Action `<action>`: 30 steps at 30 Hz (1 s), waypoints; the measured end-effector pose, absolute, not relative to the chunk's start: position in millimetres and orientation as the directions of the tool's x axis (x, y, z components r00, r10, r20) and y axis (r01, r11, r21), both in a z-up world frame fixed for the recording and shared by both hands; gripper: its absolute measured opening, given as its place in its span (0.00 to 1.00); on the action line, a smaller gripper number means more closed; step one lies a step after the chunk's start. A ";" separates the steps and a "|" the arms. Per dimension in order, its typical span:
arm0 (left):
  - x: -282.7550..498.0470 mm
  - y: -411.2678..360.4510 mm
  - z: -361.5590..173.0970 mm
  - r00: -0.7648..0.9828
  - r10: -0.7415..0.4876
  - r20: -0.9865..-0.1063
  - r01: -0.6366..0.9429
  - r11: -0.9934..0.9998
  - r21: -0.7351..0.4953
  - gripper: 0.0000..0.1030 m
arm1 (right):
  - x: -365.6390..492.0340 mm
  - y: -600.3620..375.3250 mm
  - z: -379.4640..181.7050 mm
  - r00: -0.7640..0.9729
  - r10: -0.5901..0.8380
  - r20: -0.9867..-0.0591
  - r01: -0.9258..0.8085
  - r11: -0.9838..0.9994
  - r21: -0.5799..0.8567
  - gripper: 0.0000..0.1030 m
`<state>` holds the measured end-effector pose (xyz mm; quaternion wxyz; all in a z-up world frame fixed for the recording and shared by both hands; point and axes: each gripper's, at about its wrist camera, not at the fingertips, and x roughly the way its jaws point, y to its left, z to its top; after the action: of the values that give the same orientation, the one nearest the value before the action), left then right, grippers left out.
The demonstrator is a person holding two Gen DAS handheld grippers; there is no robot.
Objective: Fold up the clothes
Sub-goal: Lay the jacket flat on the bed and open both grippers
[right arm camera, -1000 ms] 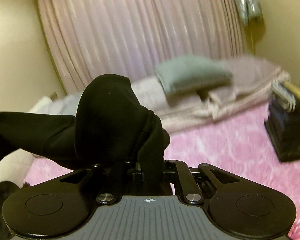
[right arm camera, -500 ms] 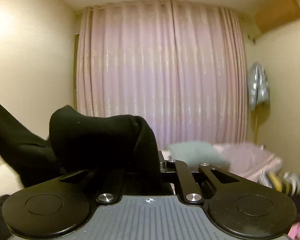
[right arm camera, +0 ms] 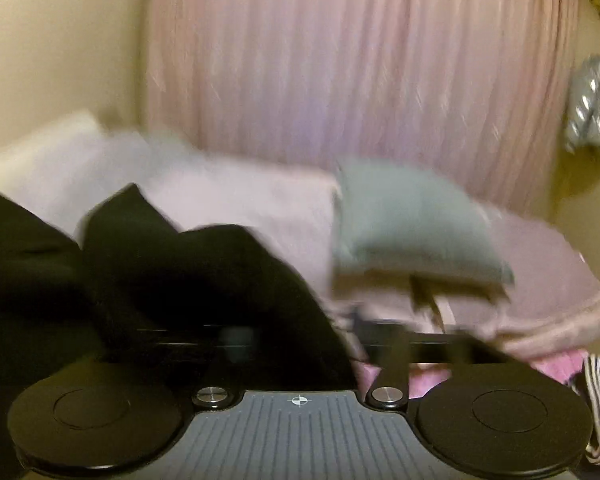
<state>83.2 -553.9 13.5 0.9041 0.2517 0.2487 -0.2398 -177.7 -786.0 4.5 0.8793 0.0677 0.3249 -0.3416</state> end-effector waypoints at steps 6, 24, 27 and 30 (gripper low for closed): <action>22.8 -529.4 -130.1 0.564 -0.201 -0.801 0.649 0.708 0.279 0.37 | -192.6 -815.4 -129.0 0.530 -0.352 -0.772 0.629 0.774 0.079 0.71; -163.5 -467.3 -290.6 -0.043 -0.146 -0.988 0.848 0.518 -0.113 0.55 | -390.3 -614.2 -270.5 0.384 -0.016 -0.923 0.846 0.407 0.344 0.70; -170.3 -463.3 -290.6 -0.043 -0.142 -0.989 0.859 0.500 -0.109 0.55 | -390.2 -612.3 -266.9 0.387 -0.045 -0.921 0.855 0.390 0.340 0.51; -172.2 -461.0 -289.4 -0.048 -0.135 -0.990 0.869 0.483 -0.108 0.55 | -397.5 -621.5 -257.0 0.384 -0.041 -0.922 0.855 0.392 0.339 0.05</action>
<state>-172.2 -461.0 -289.4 0.6182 0.3061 0.5994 -0.4061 -397.5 -621.5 -257.0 0.7004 0.4491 0.4532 -0.3199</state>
